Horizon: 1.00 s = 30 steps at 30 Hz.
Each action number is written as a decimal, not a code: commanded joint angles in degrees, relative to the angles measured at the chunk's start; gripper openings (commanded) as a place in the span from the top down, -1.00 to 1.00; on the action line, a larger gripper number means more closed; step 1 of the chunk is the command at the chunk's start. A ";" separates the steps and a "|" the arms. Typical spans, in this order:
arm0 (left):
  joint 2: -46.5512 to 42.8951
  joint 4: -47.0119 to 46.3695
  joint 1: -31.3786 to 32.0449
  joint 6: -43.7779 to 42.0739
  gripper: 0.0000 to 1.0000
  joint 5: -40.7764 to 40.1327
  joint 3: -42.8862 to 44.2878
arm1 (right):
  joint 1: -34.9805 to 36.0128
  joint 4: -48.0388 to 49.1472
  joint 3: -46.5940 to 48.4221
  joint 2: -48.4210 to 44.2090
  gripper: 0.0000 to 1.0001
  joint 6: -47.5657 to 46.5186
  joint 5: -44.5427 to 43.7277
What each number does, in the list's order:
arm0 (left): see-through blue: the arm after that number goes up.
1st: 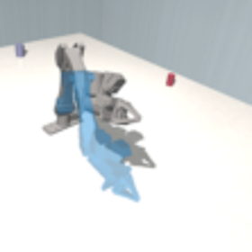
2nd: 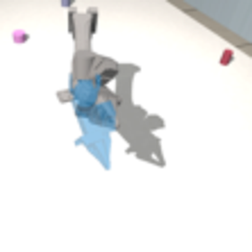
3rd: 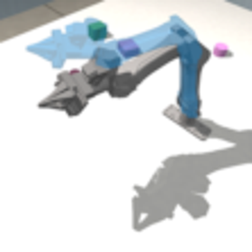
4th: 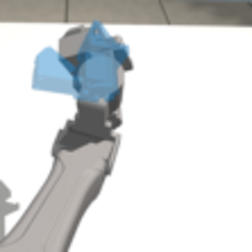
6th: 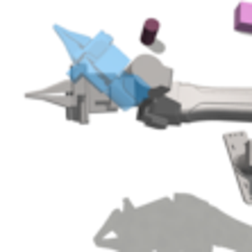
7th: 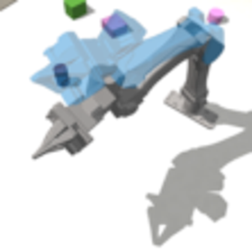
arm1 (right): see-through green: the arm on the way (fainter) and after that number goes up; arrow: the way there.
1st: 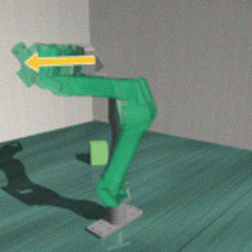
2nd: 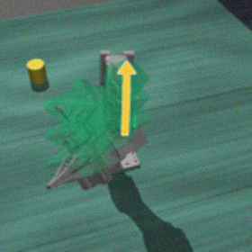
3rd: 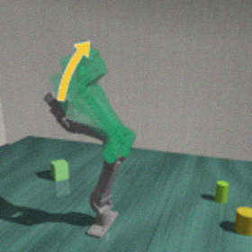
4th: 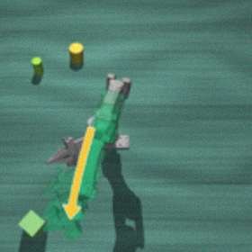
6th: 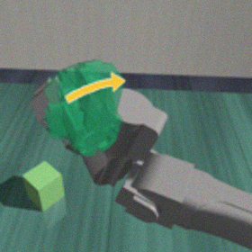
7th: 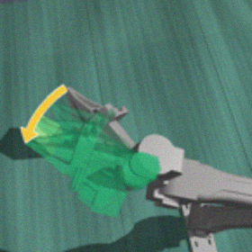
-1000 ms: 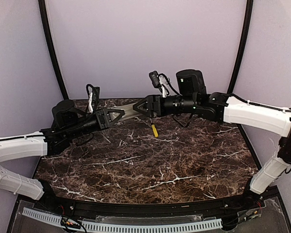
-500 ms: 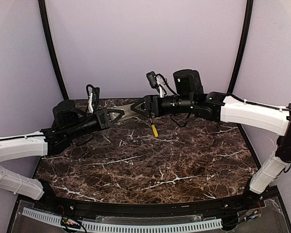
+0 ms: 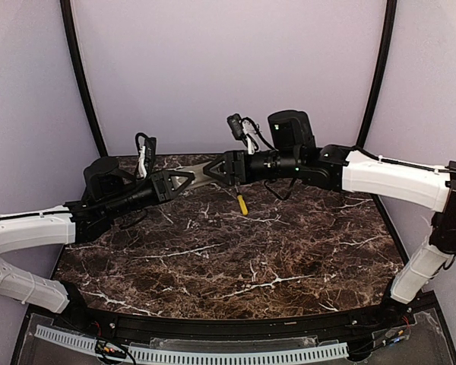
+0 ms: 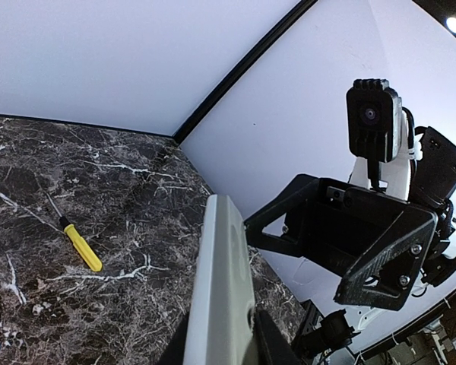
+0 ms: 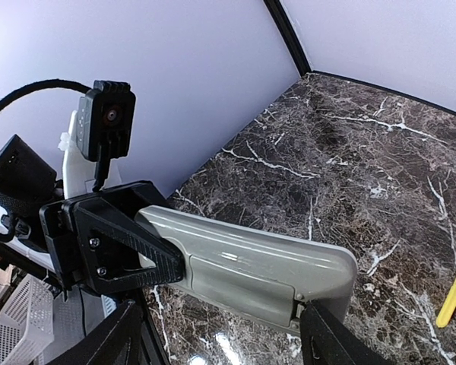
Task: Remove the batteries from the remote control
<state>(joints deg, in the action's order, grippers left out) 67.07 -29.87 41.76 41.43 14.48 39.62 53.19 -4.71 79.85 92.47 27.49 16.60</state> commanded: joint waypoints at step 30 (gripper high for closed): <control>-4.89 -11.76 0.56 -2.74 0.99 11.17 -0.71 | -2.36 21.68 -5.81 5.95 -0.43 6.89 20.91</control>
<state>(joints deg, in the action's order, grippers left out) 65.19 -31.64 40.23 40.77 13.13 38.09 49.41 12.97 76.31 96.44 31.68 30.02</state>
